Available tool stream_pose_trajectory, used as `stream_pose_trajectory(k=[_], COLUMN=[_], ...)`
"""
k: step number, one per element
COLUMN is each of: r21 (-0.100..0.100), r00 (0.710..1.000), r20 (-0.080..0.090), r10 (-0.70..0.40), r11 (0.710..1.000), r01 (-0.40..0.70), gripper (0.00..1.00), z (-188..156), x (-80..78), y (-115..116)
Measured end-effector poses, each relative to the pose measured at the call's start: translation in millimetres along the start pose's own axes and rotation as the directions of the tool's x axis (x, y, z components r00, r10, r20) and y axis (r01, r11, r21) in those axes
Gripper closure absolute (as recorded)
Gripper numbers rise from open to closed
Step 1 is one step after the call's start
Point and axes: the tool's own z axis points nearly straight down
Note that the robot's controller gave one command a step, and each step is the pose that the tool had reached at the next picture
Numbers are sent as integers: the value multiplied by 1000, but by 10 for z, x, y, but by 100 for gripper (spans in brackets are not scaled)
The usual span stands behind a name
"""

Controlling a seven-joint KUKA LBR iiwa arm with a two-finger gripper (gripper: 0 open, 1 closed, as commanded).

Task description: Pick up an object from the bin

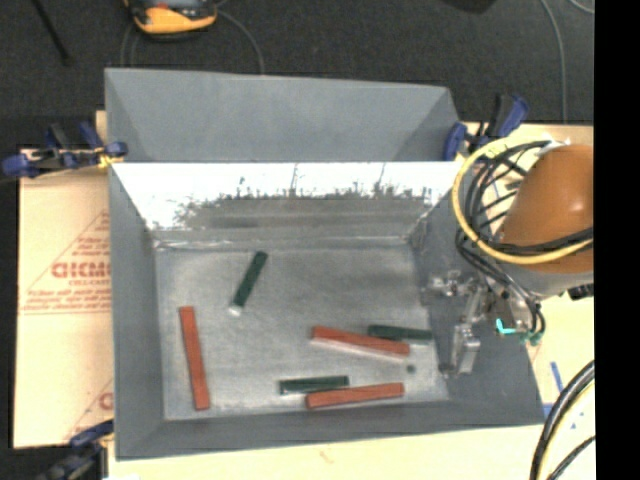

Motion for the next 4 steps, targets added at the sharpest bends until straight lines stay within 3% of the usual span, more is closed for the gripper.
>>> stream_pose_trajectory(k=[1, 2, 3, 4], r21=[1, 1, 2, 2], r00=[1000, 998, 999, 999], r20=[8, 15, 10, 10], r10=[-4, 54, 35, 34], r11=[1000, 999, 999, 999], r01=[4, -54, -35, -34], gripper=[0, 0, 100, 100], z=[-39, 465, 1170, 1170], x=[-19, -171, -324, -323], y=[4, -71, -101, -101])
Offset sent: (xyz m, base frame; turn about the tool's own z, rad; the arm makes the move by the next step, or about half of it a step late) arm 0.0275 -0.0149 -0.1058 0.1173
